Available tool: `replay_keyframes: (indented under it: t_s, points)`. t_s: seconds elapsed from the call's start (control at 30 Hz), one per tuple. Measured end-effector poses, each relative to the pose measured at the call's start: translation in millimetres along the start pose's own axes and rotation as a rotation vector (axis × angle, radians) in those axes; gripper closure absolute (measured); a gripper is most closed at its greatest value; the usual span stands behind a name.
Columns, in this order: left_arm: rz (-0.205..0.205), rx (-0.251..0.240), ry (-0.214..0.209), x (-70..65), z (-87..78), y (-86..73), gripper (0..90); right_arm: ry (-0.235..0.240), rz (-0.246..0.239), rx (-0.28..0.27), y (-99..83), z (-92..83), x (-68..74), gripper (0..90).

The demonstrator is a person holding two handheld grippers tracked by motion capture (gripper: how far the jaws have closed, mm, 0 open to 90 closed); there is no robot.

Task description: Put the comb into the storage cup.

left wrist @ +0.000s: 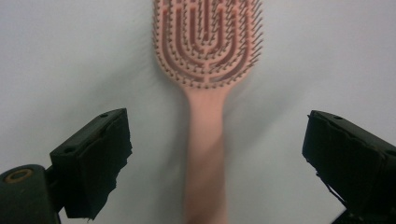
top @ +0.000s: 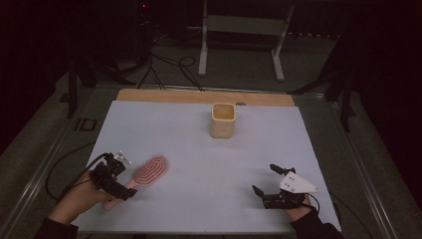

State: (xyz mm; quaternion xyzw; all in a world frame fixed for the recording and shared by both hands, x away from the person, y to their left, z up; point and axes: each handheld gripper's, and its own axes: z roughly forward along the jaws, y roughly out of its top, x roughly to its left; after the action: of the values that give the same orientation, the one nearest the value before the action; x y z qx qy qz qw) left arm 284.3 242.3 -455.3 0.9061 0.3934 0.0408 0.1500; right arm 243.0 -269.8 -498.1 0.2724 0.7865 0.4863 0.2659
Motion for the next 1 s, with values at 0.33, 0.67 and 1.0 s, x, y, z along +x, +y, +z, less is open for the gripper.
replay_keyframes:
  t_s: [0.33,0.67,1.0]
  points:
    - [0.002,0.048,-0.008,8.3,12.7,-0.8,14.4,0.001,-0.002,0.0,0.1,-0.2,0.1,8.5]
    - [0.02,0.078,-0.004,9.3,24.5,1.5,30.6,0.002,-0.002,0.0,0.1,0.1,0.2,8.5]
    - [0.047,0.101,-0.006,8.9,30.1,7.2,51.0,0.003,-0.002,-0.002,0.2,0.0,0.0,8.5]
